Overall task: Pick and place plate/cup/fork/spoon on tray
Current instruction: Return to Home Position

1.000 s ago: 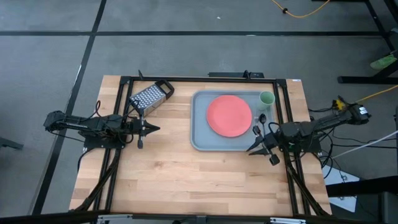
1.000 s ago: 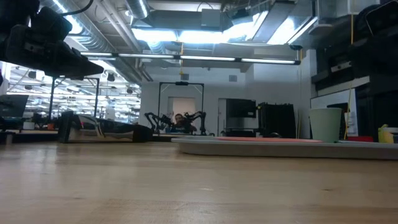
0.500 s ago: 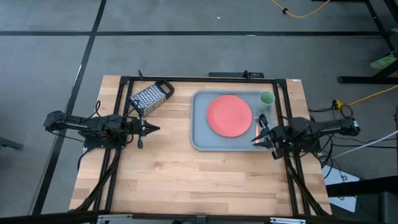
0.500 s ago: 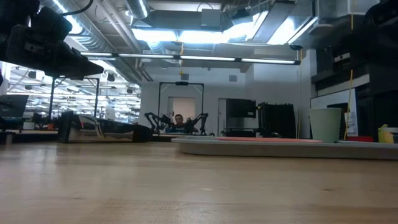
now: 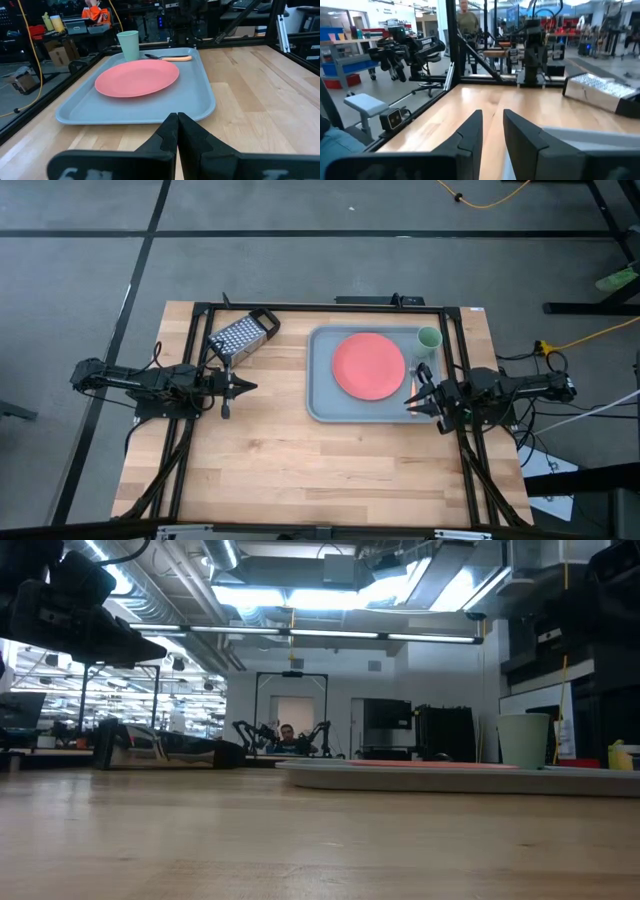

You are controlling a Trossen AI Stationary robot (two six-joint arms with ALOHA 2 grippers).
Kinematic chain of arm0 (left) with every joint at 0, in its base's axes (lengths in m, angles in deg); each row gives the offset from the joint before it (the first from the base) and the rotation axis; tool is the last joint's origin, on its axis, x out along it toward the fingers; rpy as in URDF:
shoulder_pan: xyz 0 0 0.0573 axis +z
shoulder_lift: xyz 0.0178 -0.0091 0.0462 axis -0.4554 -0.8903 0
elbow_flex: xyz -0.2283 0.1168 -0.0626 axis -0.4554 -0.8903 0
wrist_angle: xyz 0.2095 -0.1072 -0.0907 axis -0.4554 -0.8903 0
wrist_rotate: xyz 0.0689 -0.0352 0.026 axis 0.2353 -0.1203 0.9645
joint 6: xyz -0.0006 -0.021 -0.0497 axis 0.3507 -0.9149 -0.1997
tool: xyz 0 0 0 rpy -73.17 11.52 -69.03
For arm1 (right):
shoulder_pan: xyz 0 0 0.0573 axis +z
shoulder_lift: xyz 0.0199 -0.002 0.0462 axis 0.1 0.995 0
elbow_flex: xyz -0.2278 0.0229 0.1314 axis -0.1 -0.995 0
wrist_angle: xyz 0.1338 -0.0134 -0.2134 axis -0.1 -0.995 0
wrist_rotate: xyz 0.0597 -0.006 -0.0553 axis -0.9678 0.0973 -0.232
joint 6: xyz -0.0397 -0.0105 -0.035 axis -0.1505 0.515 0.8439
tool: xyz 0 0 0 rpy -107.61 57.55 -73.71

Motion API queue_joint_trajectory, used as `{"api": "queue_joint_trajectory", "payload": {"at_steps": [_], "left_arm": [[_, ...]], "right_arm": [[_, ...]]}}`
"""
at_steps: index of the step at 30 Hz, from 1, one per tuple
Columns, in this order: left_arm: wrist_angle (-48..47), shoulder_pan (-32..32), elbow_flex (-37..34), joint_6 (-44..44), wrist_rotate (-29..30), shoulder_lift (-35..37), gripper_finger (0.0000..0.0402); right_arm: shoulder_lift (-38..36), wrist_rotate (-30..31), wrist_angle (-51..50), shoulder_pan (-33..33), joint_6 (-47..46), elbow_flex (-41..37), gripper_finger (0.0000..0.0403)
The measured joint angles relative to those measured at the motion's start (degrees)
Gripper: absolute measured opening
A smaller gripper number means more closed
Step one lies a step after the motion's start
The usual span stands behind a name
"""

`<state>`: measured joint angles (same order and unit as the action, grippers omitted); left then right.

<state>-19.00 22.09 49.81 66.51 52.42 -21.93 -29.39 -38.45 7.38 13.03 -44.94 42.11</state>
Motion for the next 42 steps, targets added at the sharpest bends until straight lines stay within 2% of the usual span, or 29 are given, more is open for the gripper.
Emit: {"api": "queue_joint_trajectory", "payload": {"at_steps": [30, 33, 38, 42], "left_arm": [[2.0, 0.0, -0.8, 0.1, -0.7, 1.3, 0.0], [1.9, 0.0, -0.8, 0.5, -3.1, 3.2, 0.0], [0.6, 0.1, -0.8, 7.9, -9.0, 8.2, 0.0], [0.4, 1.4, -0.8, 7.7, -9.9, 8.0, 0.0]], "right_arm": [[0.6, 0.0, 0.3, 0.0, -0.9, 0.0, 0.0081], [0.6, 0.0, 0.3, 0.0, -0.9, 0.0, 0.0081], [0.7, 0.0, 0.3, 0.0, -0.8, 0.0, 0.0081], [0.7, 0.0, 0.3, 0.0, -0.8, 0.0, 0.0081]]}}
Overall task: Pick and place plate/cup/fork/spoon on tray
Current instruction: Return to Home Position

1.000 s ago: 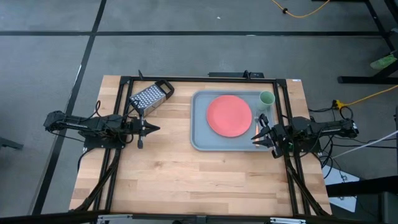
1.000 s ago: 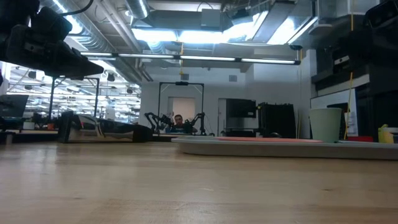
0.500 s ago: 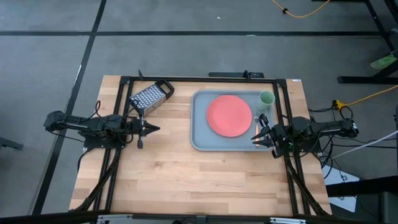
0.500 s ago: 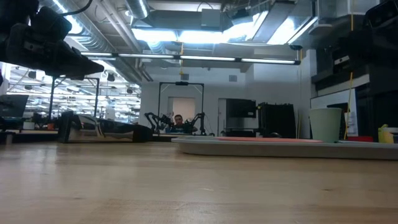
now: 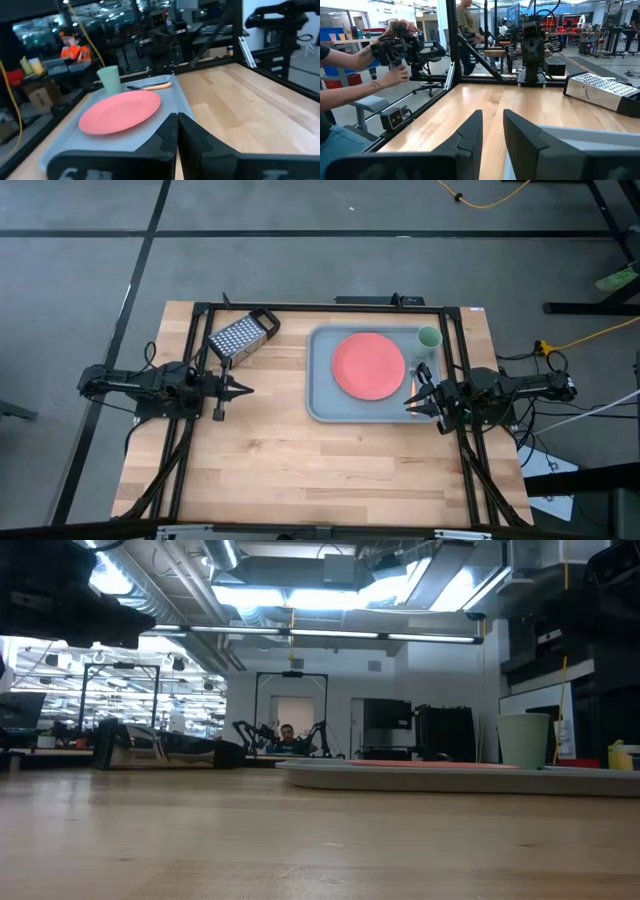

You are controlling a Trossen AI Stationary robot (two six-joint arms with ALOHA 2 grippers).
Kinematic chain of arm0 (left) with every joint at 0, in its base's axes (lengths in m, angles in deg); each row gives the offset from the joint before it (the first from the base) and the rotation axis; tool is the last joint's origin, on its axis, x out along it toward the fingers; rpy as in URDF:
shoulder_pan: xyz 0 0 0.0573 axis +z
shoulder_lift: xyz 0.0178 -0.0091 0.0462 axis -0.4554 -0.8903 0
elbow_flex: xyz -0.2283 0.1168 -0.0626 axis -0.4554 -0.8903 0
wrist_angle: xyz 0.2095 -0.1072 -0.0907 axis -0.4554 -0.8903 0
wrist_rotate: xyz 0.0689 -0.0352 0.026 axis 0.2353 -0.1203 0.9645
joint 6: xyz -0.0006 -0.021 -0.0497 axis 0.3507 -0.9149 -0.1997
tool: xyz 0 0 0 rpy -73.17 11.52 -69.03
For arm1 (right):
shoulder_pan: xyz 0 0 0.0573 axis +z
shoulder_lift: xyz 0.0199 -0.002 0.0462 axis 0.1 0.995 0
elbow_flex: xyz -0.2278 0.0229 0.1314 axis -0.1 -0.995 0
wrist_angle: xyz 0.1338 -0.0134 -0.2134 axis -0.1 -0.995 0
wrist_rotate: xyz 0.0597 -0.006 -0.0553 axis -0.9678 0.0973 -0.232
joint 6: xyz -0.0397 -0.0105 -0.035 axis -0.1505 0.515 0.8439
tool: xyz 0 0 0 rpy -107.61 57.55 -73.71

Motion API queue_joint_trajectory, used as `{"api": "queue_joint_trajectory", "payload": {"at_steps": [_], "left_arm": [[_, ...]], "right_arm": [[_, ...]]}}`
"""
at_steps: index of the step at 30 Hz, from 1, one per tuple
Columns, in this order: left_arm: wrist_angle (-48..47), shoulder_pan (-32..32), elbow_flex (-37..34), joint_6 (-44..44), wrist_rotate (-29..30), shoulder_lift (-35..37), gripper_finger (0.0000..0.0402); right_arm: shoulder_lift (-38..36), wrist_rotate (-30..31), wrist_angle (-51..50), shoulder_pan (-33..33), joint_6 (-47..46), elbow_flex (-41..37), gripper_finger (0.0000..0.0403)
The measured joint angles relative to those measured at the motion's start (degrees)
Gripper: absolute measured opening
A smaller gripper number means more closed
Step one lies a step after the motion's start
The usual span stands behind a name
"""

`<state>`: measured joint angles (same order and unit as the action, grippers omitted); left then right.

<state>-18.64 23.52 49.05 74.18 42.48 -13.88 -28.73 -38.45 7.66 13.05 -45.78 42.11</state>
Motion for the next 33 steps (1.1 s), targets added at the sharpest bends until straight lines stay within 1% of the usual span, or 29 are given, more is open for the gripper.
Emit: {"api": "queue_joint_trajectory", "payload": {"at_steps": [6, 33], "left_arm": [[0.0, 2.4, 0.0, -6.4, 0.0, 0.0, 0.0], [0.0, 2.9, 0.0, -6.1, 0.7, -0.5, 0.0]], "right_arm": [[0.0, 0.0, 0.0, 0.0, 0.0, 0.0, 0.0081], [0.0, 0.0, 0.0, 0.0, 0.0, 0.0, 0.0081]]}}
